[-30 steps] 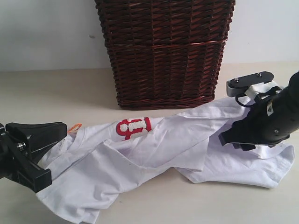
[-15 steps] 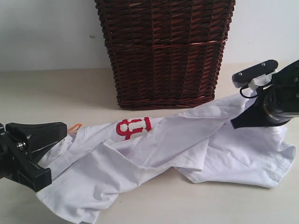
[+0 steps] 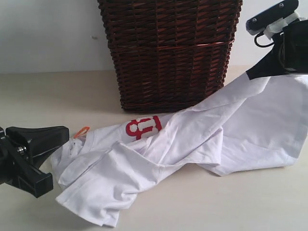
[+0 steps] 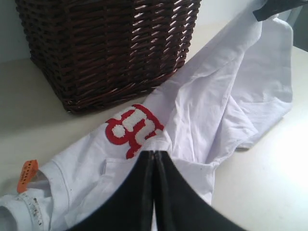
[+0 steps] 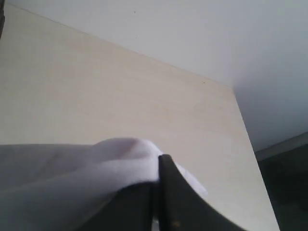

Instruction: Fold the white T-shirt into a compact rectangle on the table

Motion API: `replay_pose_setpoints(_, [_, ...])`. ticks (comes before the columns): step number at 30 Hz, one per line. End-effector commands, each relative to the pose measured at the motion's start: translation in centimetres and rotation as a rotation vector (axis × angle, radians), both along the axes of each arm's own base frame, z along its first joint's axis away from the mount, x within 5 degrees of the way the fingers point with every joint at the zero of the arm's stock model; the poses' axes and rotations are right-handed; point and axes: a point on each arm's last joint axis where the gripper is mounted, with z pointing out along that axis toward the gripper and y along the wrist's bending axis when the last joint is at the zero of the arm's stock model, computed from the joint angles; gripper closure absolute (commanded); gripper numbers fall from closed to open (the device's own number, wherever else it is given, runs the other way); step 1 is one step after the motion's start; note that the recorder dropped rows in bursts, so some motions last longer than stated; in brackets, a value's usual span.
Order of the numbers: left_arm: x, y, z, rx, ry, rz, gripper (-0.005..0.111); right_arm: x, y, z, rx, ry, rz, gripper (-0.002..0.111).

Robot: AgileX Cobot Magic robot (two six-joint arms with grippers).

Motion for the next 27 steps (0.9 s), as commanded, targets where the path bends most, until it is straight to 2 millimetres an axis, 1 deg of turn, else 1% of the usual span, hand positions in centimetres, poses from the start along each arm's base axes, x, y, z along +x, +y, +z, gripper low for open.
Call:
replay_pose_setpoints(1, [-0.1, -0.4, 0.2, 0.008, -0.021, -0.043, 0.107, 0.4, 0.2, -0.1, 0.001, 0.000, 0.025, 0.102])
replay_pose_setpoints(3, [-0.3, -0.6, 0.2, 0.016, -0.027, -0.091, 0.107, 0.5, 0.1, -0.5, -0.004, 0.010, 0.019, 0.093])
replay_pose_setpoints(4, [-0.5, -0.8, 0.1, 0.019, -0.030, -0.120, 0.107, 0.5, 0.0, -0.7, 0.010, 0.019, 0.006, 0.086])
replay_pose_setpoints(7, [-0.6, -1.2, -0.3, 0.051, -0.020, -0.182, 0.107, 0.3, -0.2, -1.0, 0.031, 0.034, -0.038, 0.070])
replay_pose_setpoints(9, [0.0, -1.6, -0.6, 0.052, 0.019, -0.172, 0.103, 0.2, -0.2, -1.2, 0.054, 0.041, -0.054, 0.065])
replay_pose_setpoints(11, [0.9, -2.1, -0.9, 0.079, 0.048, -0.182, 0.094, 0.2, -0.2, -1.3, 0.072, 0.049, -0.065, 0.063])
replay_pose_setpoints(13, [2.2, -3.2, -0.9, 0.096, 0.078, -0.215, 0.078, 0.1, 0.0, -1.4, 0.084, 0.065, -0.051, 0.063])
replay_pose_setpoints(15, [3.6, -4.2, -1.0, 0.126, 0.091, -0.249, 0.060, 0.1, 0.1, -1.6, 0.094, 0.089, -0.039, 0.063])
replay_pose_setpoints(16, [4.4, -4.7, -1.1, 0.147, 0.100, -0.263, 0.053, 0.0, 0.2, -1.7, 0.097, 0.103, -0.037, 0.063])
replay_pose_setpoints(17, [5.1, -5.1, -1.4, 0.170, 0.115, -0.267, 0.050, -0.1, 0.2, -1.9, 0.100, 0.124, -0.033, 0.063])
replay_pose_setpoints(20, [7.0, -6.3, -2.4, 0.299, 0.131, -0.291, 0.049, -0.5, 0.4, -2.3, 0.087, 0.205, -0.006, 0.063])
replay_pose_setpoints(22, [7.8, -7.0, -3.7, 0.384, 0.147, -0.319, 0.049, -0.6, 0.4, -2.5, 0.072, 0.242, 0.016, 0.063])
replay_pose_setpoints(24, [8.5, -7.6, -4.6, 0.424, 0.159, -0.336, 0.049, -0.7, 0.5, -2.6, 0.070, 0.254, 0.022, 0.063])
replay_pose_setpoints(27, [10.1, -8.0, -5.6, 0.483, 0.178, -0.297, 0.049, -0.7, 0.5, -2.6, 0.070, 0.253, 0.024, 0.063])
